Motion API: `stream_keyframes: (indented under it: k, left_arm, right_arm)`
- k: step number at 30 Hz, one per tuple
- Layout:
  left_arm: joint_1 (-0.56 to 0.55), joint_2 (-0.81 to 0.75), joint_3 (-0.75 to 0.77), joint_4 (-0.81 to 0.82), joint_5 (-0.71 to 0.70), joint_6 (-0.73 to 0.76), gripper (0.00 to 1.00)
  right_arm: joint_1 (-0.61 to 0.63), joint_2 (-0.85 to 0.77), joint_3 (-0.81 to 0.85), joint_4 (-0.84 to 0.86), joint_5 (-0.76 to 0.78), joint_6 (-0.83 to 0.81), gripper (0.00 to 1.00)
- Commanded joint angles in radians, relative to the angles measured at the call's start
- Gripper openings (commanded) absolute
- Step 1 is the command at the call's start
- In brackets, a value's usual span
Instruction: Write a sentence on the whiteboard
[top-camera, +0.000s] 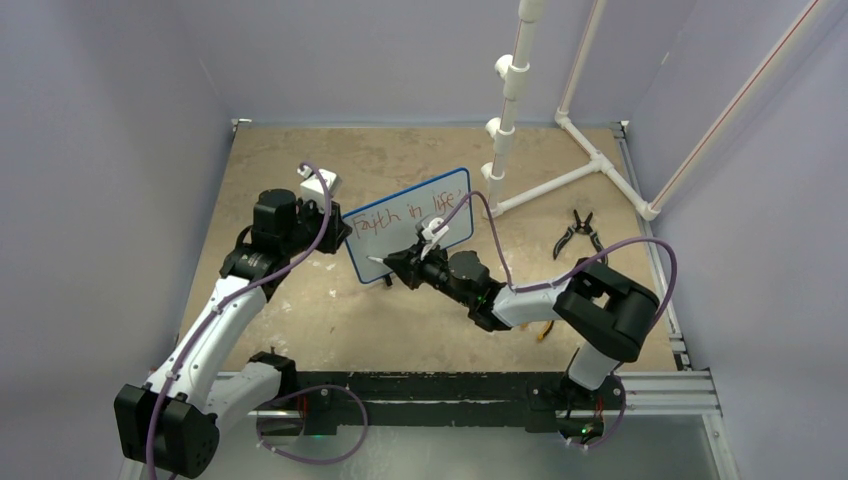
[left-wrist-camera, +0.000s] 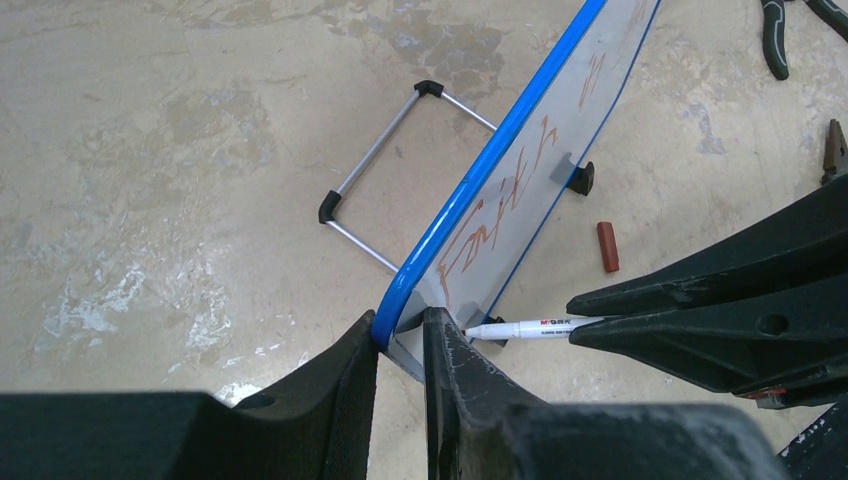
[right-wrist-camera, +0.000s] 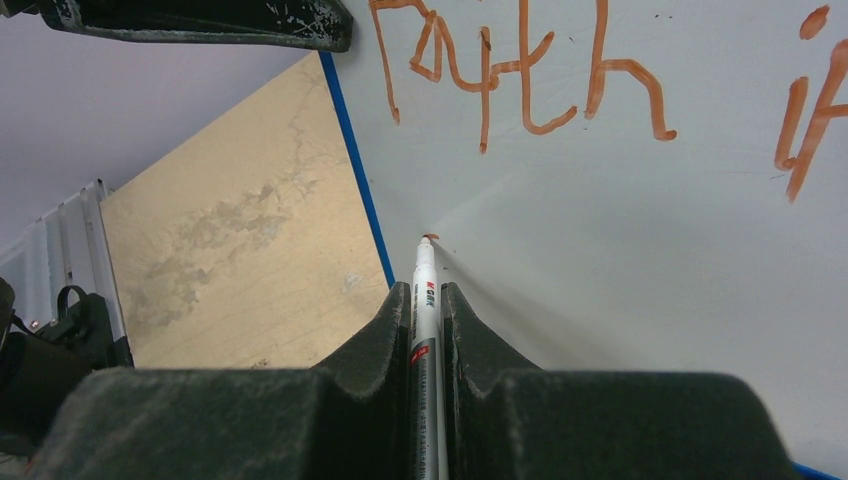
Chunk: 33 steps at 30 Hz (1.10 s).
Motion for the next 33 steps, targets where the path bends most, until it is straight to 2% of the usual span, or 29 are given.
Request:
stream_keyframes:
  k: [1, 8, 20, 33]
  left_arm:
    - [0.002, 0.002, -0.003, 0.033, 0.024, 0.004, 0.20]
    - [0.001, 0.004, -0.003, 0.033, 0.026, 0.004, 0.19]
    - [0.001, -0.001, -0.003, 0.031, 0.026, 0.002, 0.19]
    - [0.001, 0.000, -0.005, 0.031, 0.027, 0.003, 0.19]
  right_arm:
    - [-0.001, 0.018, 0.049, 0.046, 0.001, -0.037, 0.00]
    - [0.011, 0.038, 0.049, -0.001, 0.013, -0.042, 0.00]
    - [0.016, -0.011, 0.007, 0.001, 0.148, -0.035, 0.00]
    - [0.016, -0.027, 0.046, -0.009, 0.132, -0.058, 0.00]
